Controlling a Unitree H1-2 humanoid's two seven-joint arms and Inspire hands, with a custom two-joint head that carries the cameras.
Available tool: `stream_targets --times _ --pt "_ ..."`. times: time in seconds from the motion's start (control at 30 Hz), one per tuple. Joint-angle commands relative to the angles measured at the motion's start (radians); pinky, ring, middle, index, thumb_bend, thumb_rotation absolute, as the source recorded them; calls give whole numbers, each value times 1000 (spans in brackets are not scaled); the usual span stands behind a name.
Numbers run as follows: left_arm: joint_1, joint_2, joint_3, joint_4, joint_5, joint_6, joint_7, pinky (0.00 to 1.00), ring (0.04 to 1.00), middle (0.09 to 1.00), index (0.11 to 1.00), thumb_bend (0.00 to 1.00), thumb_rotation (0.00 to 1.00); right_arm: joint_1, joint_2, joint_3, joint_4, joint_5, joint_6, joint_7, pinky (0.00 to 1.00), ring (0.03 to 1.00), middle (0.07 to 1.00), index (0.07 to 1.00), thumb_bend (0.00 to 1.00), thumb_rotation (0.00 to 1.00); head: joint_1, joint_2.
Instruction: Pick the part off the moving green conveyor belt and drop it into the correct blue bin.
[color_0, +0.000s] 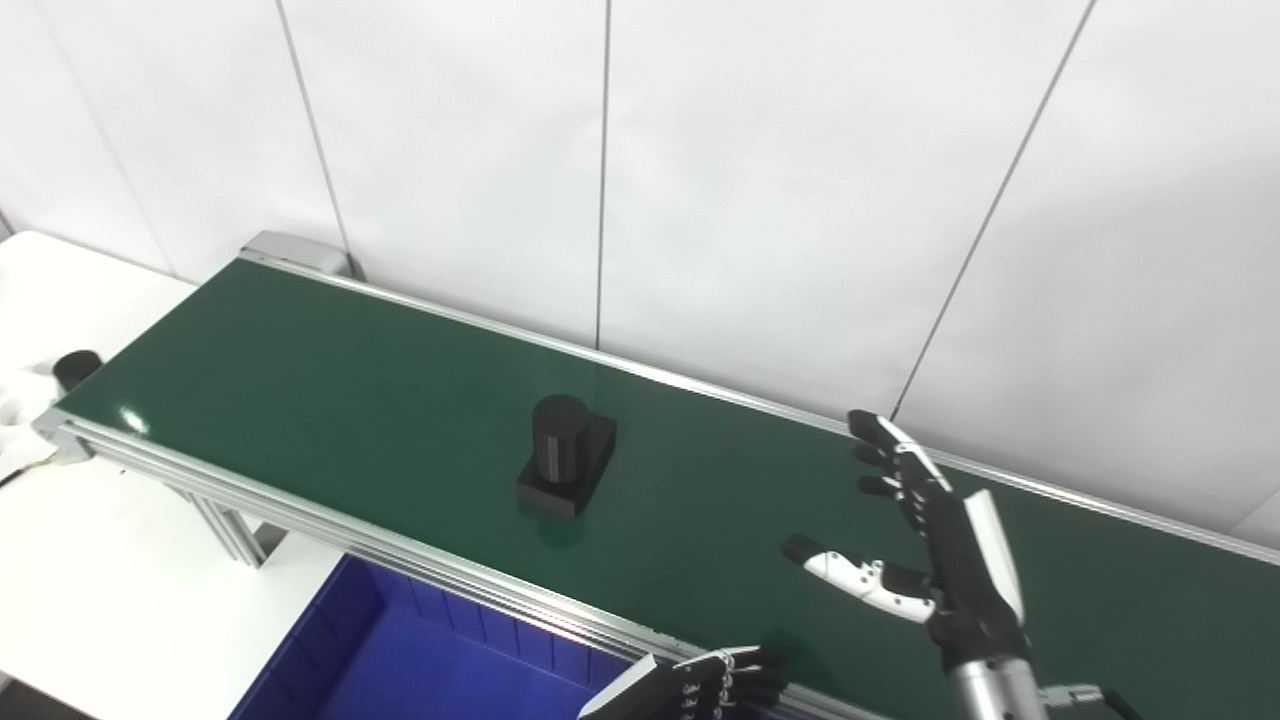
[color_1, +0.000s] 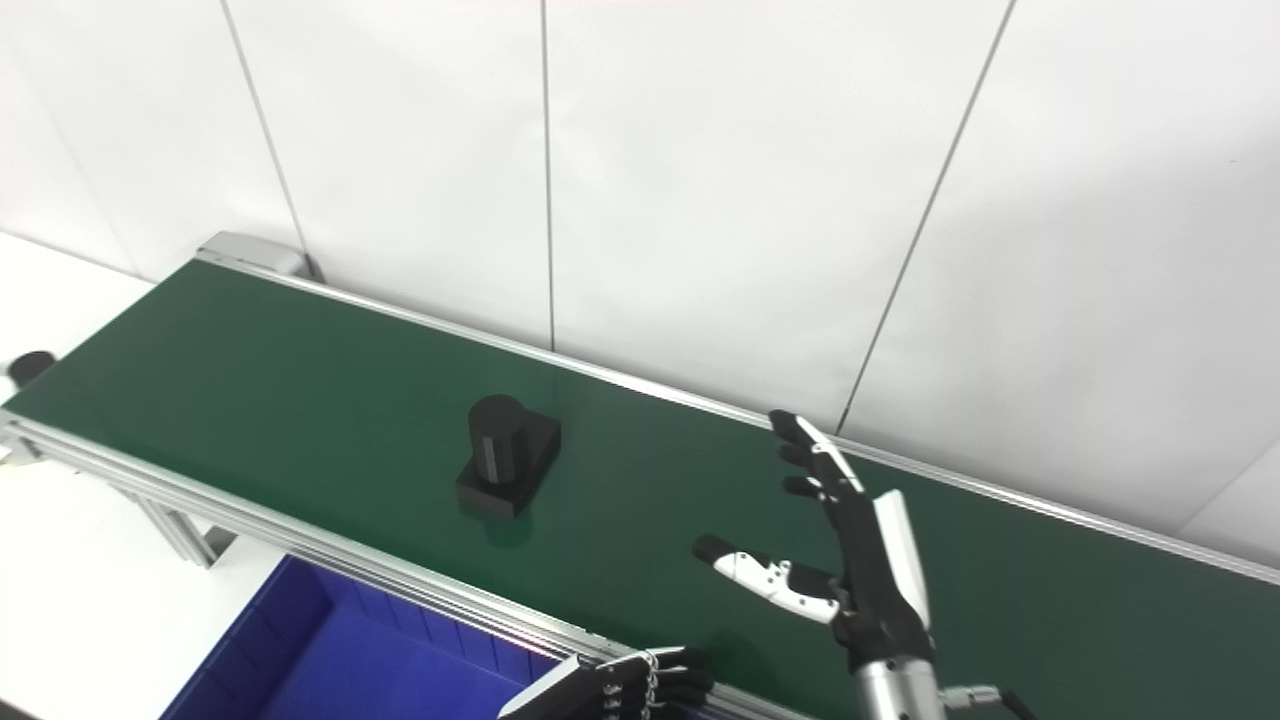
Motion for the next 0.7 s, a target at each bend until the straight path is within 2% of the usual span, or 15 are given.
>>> stream_targets --times 0.0,0.17,0.3,0.5,0.67 --pt "-19 -6 2 -18 -9 -35 -7 836 862 863 877 1000 342 -53 -5 14 9 -37 -16 -19 734 849 883 876 684 283 1 0" --pt "-20 -7 1 -17 -8 -38 -6 835 863 864 877 1000 345 -100 -20 37 93 -113 -47 -55 741 857 880 870 728 342 1 -1" --pt "-21 -7 2 -17 -9 -37 -7 839 864 867 877 1000 340 -129 -25 56 153 -146 -45 -67 752 870 885 872 745 387 -1 -1" --pt "-23 -7 2 -15 -9 -36 -7 838 865 869 878 1000 344 -152 -24 72 234 -148 -46 -69 787 887 906 893 733 395 0 -3" --pt "-25 -7 3 -14 -11 -36 -8 839 864 869 879 1000 342 -187 -19 87 343 -174 -79 -118 810 887 895 884 741 403 0 -3"
